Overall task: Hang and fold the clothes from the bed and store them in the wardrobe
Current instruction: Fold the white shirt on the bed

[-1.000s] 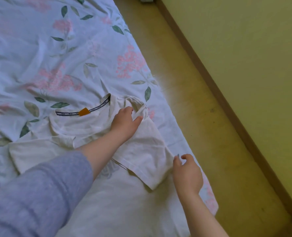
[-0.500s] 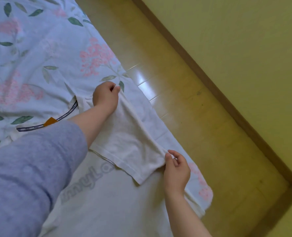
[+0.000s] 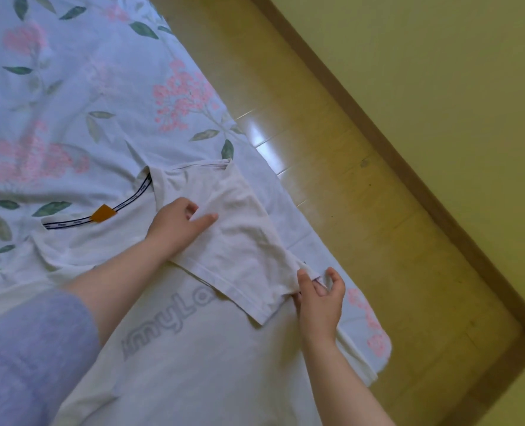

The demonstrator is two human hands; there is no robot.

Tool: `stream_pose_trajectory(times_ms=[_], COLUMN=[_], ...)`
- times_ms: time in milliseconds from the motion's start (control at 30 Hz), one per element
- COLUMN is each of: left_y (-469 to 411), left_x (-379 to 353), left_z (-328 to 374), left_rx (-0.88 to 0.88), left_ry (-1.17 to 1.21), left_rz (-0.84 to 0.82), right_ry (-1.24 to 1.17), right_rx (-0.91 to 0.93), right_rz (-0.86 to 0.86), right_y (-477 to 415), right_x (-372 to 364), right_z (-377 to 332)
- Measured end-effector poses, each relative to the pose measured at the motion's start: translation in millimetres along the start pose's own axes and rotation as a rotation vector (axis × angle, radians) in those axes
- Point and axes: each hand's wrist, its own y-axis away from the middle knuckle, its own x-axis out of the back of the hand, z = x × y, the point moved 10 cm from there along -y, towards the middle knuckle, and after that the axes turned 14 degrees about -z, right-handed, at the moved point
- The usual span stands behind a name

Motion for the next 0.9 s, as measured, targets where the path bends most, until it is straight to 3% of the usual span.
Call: stream_pose_trajectory(times_ms=[167,233,333,433,567,700,900], left_y=[34.5,44.5,58.4,59.6,58.4,60.4,59.6], left_x=[-8.3,-20.6,-45.7,-43.5,-15.8,-21.0,-1.8], left_z=[-46.9,-66.9,-89.4,-92.8,-96.1,-99.5,-97.5], left_rx=[0.090,0.138,0.237,0.217,0.168,0.181,0.173], left_ry=[0.070,0.309,0.864,1.086,0.933,0.844,0.711], left_rz=[-0.033,-0.059,-0.079,-0.017,0.123,0.090,0.262], right_ry=[0.083,0.113,0.173,0.077,0.023,0.108,0.394], right_rx=[-0.042,-0.092,-0.206,-0.298,-0.344,-0.415,-0.414], right_rz=[0.134,0.087,-0.057,-0.143,-0.223,-0.320,-0.411], right_y=[25.4,32.2,35.0,41.5,56.9,66.8,60.9], right_x=[-0.9,-11.6,-31.9,-48.2,-64.9,-77.1,-75.6], right_z=[14.8,25.7,44.7,59.6,66.9,71.4,55.6])
